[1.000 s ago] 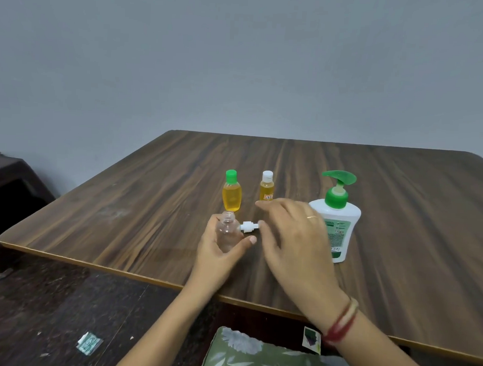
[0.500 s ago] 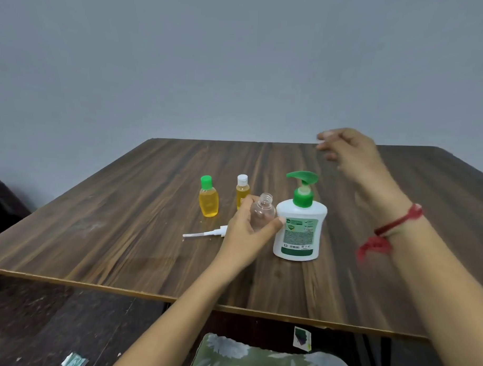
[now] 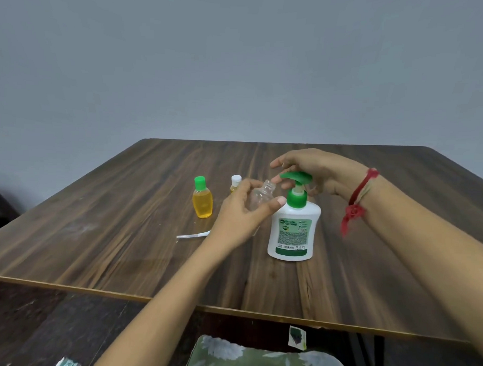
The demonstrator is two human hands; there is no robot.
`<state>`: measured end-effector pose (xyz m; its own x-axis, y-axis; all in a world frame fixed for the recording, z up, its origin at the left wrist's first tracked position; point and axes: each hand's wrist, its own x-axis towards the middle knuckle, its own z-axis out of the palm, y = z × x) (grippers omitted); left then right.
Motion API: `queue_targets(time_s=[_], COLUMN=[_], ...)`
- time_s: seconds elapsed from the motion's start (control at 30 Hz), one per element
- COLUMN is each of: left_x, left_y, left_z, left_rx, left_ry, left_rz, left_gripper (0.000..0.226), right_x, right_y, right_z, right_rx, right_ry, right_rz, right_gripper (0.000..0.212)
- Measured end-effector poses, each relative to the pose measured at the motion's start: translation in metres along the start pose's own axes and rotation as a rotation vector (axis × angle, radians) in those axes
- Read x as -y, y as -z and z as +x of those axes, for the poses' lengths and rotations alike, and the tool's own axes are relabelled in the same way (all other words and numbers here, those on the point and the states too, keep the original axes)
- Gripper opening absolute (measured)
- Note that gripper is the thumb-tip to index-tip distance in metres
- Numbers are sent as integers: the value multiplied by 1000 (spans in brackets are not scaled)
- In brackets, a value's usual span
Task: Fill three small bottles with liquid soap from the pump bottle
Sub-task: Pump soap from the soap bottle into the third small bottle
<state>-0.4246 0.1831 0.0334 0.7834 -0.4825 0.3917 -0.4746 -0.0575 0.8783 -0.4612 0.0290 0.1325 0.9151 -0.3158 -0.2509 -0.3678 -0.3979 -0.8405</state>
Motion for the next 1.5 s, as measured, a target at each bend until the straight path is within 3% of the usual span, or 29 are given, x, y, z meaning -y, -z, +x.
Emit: queue_targets(time_s=[0.23, 0.4, 0.83, 1.17, 1.3, 1.5], left_x=[-20, -23, -24, -28, -31, -36], left_y=[0, 5, 5, 3, 5, 5], left_z=[14, 14, 15, 18, 20, 25], left_rx=[61, 149, 12, -18, -39, -84], left_ry=[125, 161, 336, 353, 349, 360], left_rz=[-266, -290, -426, -395, -496, -429], left_gripper=[34, 52, 39, 44, 47, 26], right_x=[0, -3, -4, -2, -4, -11], right_y=[-4, -6, -5, -8, -11, -13], right_z=[3, 9, 9, 7, 2, 4], right_rx=[23, 14, 76, 22, 39, 39], right_ry=[-48, -57, -29, 30, 41, 17], right_rz=[-60, -93, 7, -237, -276, -168], right_gripper=[25, 26, 25, 28, 24, 33])
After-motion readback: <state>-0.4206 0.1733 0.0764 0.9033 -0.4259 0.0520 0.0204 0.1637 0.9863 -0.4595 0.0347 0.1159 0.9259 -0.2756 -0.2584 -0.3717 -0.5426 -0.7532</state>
